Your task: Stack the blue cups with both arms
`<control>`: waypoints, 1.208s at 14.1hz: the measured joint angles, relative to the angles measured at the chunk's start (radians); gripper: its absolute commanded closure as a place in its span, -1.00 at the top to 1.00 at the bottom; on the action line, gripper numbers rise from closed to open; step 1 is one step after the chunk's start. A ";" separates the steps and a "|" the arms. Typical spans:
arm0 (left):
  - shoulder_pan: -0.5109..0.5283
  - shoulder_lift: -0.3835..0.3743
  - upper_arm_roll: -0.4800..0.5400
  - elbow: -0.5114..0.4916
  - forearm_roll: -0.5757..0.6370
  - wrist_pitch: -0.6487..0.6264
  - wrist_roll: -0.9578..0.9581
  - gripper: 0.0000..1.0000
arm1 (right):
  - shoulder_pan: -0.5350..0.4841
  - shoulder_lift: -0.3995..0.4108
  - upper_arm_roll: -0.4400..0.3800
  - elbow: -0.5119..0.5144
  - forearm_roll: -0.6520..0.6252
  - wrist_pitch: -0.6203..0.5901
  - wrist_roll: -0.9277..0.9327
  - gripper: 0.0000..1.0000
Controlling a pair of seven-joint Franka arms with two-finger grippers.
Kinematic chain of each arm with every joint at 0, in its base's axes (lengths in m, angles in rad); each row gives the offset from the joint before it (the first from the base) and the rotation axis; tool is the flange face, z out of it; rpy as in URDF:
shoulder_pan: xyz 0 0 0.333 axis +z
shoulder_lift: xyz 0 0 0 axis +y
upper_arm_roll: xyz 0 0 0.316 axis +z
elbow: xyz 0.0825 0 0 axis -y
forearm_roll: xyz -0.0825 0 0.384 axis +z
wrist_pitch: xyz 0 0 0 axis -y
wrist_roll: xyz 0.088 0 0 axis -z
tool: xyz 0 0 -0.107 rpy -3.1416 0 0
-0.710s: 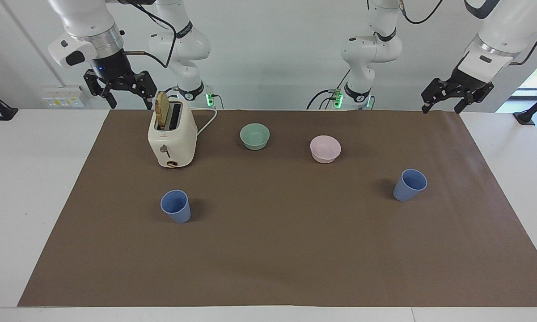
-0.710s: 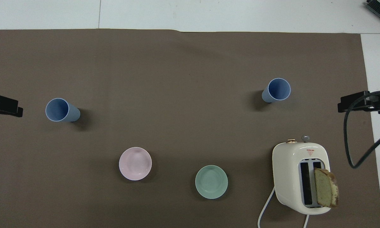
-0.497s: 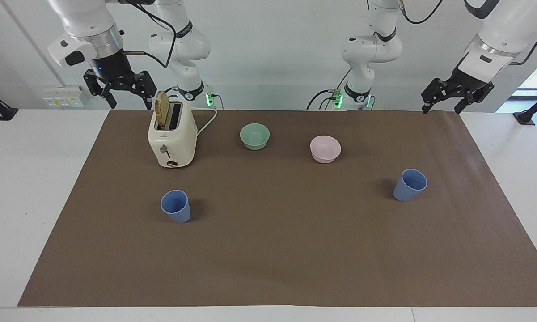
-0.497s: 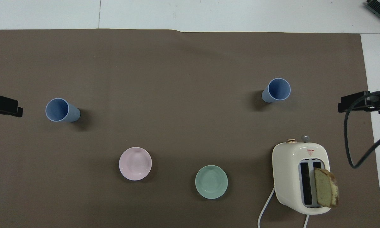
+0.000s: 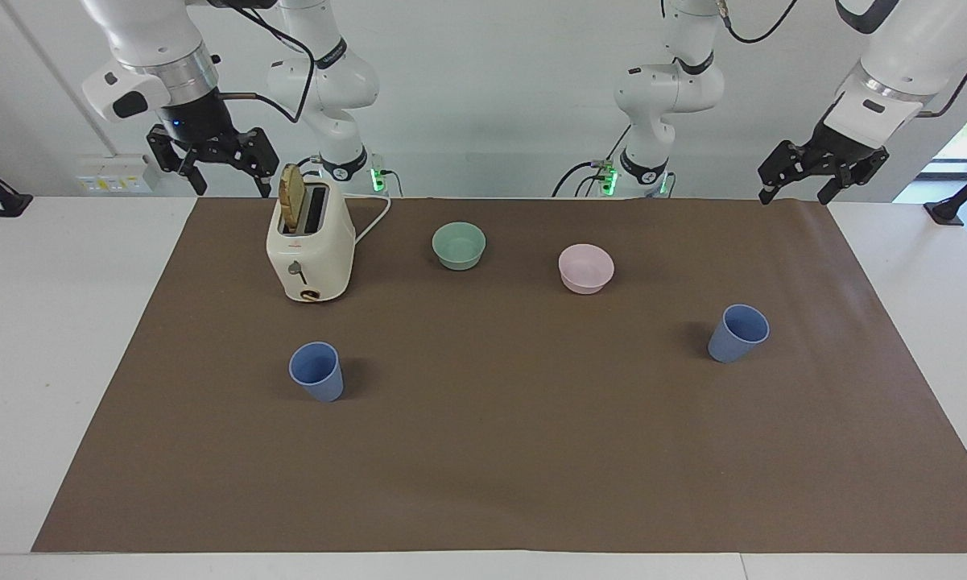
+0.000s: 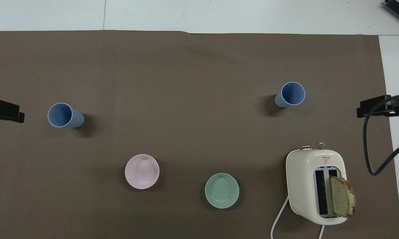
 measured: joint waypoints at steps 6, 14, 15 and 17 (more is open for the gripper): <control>0.001 -0.008 0.005 -0.035 0.001 0.053 0.000 1.00 | 0.000 0.000 0.000 0.000 0.000 0.000 0.000 1.00; 0.036 -0.008 0.010 -0.249 0.003 0.282 0.000 1.00 | 0.000 0.000 0.000 0.000 0.000 0.000 0.000 1.00; 0.047 -0.008 0.010 -0.276 0.003 0.313 0.000 1.00 | 0.000 0.000 0.000 0.000 0.000 0.000 0.000 1.00; 0.065 -0.006 0.011 -0.314 0.003 0.364 0.001 1.00 | 0.000 0.000 0.000 0.000 0.000 0.000 0.000 1.00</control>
